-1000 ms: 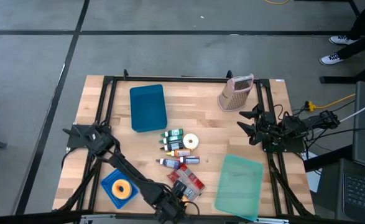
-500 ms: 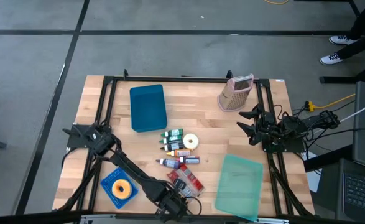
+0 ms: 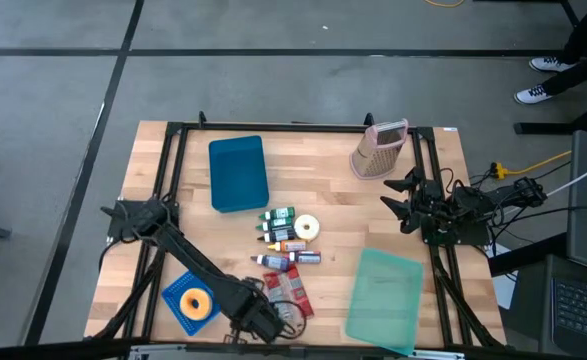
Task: Pick & Place Food Item
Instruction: Put the orange donut into the blue bin
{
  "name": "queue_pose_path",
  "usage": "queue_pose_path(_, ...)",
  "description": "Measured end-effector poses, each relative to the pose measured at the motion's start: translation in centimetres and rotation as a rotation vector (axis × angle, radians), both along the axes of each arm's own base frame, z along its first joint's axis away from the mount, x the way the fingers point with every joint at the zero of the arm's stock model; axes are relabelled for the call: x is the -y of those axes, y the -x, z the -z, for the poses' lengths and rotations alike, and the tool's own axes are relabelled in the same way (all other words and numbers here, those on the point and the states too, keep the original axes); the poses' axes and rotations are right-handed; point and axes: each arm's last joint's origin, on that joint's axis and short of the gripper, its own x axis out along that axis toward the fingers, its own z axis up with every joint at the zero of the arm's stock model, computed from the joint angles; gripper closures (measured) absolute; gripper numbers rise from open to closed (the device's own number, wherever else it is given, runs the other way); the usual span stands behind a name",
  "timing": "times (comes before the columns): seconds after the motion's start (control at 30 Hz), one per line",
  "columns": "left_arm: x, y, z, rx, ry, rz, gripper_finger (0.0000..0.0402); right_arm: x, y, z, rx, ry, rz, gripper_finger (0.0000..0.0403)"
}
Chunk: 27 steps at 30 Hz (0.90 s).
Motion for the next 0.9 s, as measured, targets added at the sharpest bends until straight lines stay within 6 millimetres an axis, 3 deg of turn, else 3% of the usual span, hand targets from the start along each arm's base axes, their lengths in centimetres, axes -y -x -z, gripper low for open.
queue_pose_path(0.23, -1.3, 2.8, -2.1, -0.07, -0.235, -0.212, 0.0389, 0.0, 0.0, 0.2, -0.02, 0.003, -0.001, 0.0149)
queue_pose_path(0.37, -0.2, 4.9, -3.8, 0.079, -0.337, -0.388, 0.0389, 0.0, -0.1, 0.5, -0.051, -0.002, -0.003, 0.0149)
queue_pose_path(0.57, 2.4, 9.1, -5.9, 0.327, -0.342, -0.698, 0.0389, 0.0, -0.1, 0.7, -0.062, -0.009, -0.005, 0.0149)
queue_pose_path(0.67, 3.6, 11.5, -5.9, 0.311, -0.336, -0.808, 0.0389, 0.0, -0.1, 0.7, -0.062, -0.009, -0.005, 0.0149)
queue_pose_path(0.9, 5.3, 15.5, -3.6, 0.244, -0.353, -0.997, 0.0389, 0.0, -0.1, 0.7, -0.062, -0.01, -0.005, 0.0149)
